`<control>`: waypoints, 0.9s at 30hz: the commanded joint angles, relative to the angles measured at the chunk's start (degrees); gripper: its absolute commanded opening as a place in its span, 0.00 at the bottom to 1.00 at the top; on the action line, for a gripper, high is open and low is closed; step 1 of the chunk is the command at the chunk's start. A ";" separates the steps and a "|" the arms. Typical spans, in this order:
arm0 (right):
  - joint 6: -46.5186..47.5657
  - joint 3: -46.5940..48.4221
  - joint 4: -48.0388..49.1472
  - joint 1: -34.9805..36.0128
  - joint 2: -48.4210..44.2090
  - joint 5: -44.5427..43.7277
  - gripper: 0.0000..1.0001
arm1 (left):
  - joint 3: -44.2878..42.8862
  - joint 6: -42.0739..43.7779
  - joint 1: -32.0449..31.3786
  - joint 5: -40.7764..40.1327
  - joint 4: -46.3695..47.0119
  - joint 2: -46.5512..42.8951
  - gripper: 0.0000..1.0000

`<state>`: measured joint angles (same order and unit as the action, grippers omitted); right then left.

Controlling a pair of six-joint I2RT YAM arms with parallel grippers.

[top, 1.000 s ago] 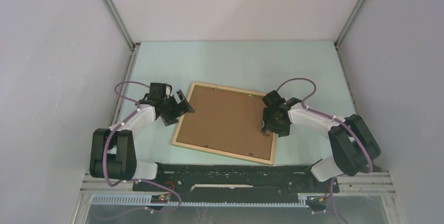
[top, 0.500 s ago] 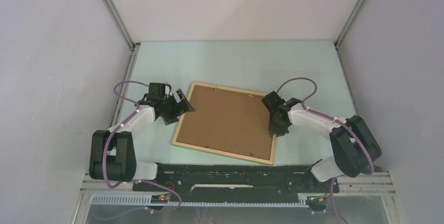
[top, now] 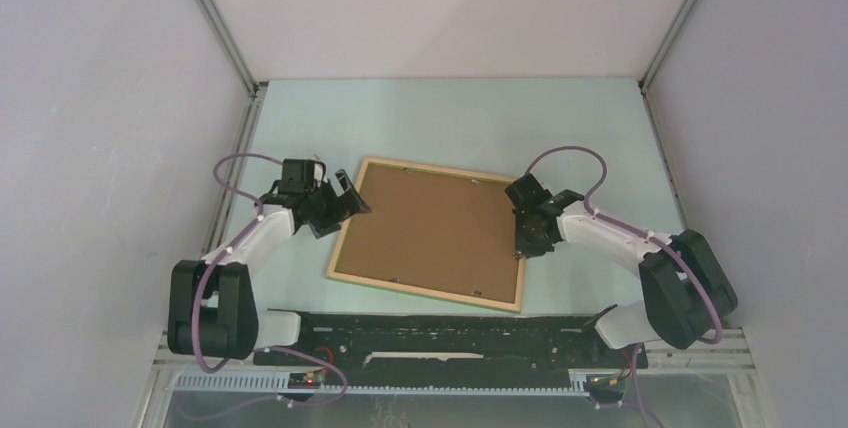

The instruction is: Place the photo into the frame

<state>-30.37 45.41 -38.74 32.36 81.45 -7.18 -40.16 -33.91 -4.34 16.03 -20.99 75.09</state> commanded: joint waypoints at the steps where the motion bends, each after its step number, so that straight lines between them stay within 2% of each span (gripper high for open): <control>1: 4.72 0.65 3.84 -0.34 -4.37 2.47 0.12 | -2.74 3.28 -0.95 -5.22 -5.33 -3.79 1.00; 3: 5.15 0.65 3.47 -0.43 -6.34 2.55 0.39 | -5.22 4.68 -1.45 -8.09 -8.80 -3.82 1.00; 4: 5.40 0.71 3.42 -0.53 -7.42 2.63 0.45 | -6.46 5.31 -1.64 -9.26 -10.09 -3.46 1.00; 10: 6.98 0.65 4.92 -3.37 -10.65 6.38 0.63 | -12.49 7.06 -2.27 -15.80 -15.67 0.61 1.00; 15: 8.40 0.74 7.80 -6.17 -8.67 10.42 0.72 | -17.38 7.64 -3.75 -17.64 -17.23 7.48 1.00; 19: 8.66 0.74 9.23 -7.33 -6.59 11.94 0.75 | -20.52 4.85 -5.38 -18.46 -18.55 13.51 1.00; 23: 8.51 0.73 9.85 -7.57 -3.51 12.45 0.75 | -22.47 -3.58 -5.94 -18.40 -17.64 17.78 0.99; 27: 8.26 0.74 10.12 -7.66 -2.23 12.63 0.71 | -22.39 -11.78 -6.16 -17.42 -16.53 19.43 0.95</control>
<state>-22.98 45.36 -30.33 25.02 78.50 4.60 -59.11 -36.10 -10.11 -0.91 -38.11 93.91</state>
